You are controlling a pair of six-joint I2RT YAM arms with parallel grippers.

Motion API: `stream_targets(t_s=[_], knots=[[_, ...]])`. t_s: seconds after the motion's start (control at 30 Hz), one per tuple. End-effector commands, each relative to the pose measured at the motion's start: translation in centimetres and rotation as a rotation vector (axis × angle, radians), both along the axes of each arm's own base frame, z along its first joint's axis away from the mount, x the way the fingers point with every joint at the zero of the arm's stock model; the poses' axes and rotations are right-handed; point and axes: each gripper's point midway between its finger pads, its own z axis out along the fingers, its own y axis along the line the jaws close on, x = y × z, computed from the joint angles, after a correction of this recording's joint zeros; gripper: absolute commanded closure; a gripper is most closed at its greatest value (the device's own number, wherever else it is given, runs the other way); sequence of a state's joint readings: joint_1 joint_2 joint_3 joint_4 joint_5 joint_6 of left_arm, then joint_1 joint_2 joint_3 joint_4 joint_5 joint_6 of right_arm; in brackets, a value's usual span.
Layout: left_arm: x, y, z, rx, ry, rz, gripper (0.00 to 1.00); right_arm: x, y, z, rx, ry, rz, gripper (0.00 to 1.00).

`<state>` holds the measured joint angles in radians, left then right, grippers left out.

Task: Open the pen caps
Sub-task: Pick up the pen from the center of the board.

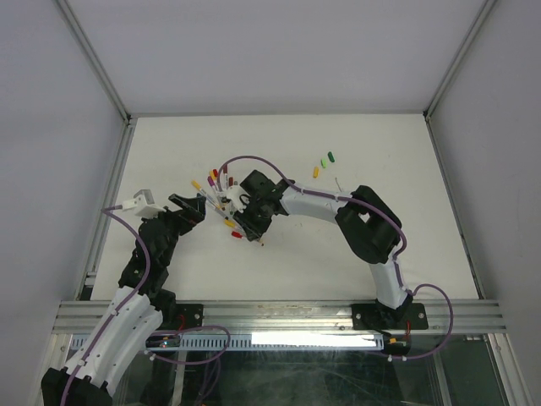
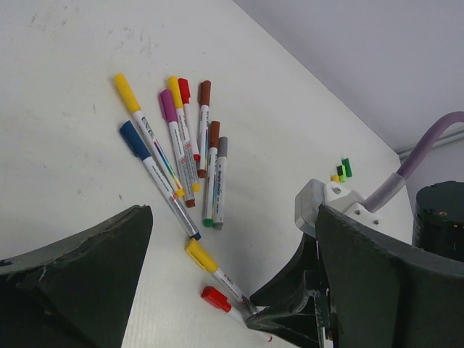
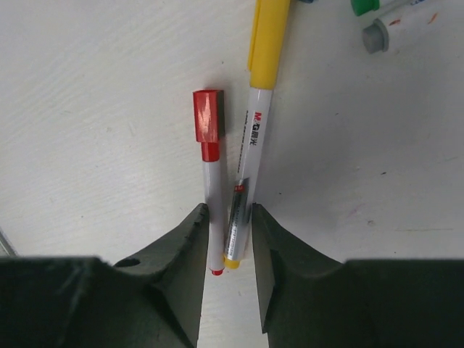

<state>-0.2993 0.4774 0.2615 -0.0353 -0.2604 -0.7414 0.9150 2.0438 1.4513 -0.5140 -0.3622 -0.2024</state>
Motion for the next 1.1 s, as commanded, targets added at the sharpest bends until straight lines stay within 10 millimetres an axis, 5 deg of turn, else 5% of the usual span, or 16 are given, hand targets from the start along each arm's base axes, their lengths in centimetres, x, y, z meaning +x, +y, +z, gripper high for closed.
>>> stream_targets(t_s=[0.0, 0.53, 1.07], knots=[[0.1, 0.0, 0.2, -0.014, -0.019, -0.001, 0.01, 1.4, 0.7, 1.2, 0.007, -0.065, -0.011, 0.68], [0.0, -1.2, -0.3, -0.045, -0.013, -0.057, 0.01, 1.6, 0.8, 3.4, 0.089, 0.015, -0.033, 0.62], [0.1, -1.6, -0.4, -0.056, -0.012, -0.077, 0.01, 1.8, 0.3, 1.9, 0.062, 0.027, -0.037, 0.76]])
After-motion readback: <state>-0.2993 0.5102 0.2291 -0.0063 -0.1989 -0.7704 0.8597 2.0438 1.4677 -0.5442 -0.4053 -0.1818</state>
